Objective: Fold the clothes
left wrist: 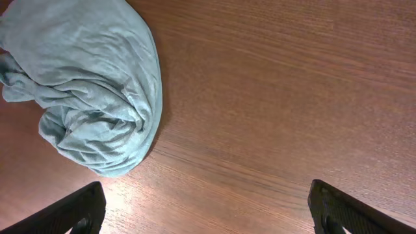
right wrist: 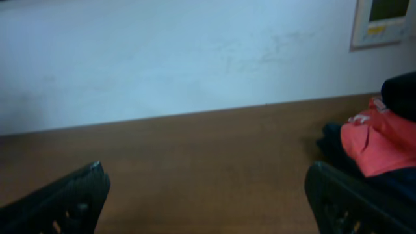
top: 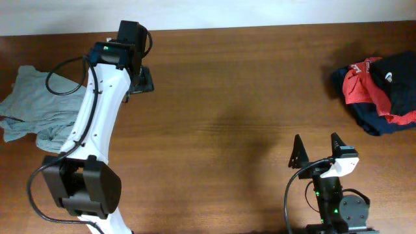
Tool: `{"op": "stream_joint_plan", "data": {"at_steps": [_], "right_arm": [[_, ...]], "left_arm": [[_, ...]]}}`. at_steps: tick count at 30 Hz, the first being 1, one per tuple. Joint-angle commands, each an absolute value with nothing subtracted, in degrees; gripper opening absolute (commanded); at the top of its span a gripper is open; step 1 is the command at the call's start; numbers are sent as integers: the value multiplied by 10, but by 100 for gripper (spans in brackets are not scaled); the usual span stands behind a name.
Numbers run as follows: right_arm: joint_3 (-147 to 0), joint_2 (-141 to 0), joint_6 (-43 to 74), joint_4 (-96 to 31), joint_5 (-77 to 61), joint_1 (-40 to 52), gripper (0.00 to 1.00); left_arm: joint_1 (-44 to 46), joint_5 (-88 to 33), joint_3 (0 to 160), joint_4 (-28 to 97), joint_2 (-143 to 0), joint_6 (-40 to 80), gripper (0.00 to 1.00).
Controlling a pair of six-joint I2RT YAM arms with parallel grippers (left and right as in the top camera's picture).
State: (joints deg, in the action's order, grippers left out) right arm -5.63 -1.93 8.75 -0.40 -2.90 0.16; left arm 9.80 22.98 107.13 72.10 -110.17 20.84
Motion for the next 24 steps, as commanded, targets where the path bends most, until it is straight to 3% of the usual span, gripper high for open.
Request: {"op": "stream_joint_plan", "data": {"at_steps": [1, 24], "right_arm": [[-24, -6, 90, 16, -23, 7, 99], [-3, -2, 90, -46, 4, 7, 99]], "left_arm": [[97, 234, 1068, 720, -1098, 216, 99], [97, 234, 1068, 720, -1098, 216, 99]]}}
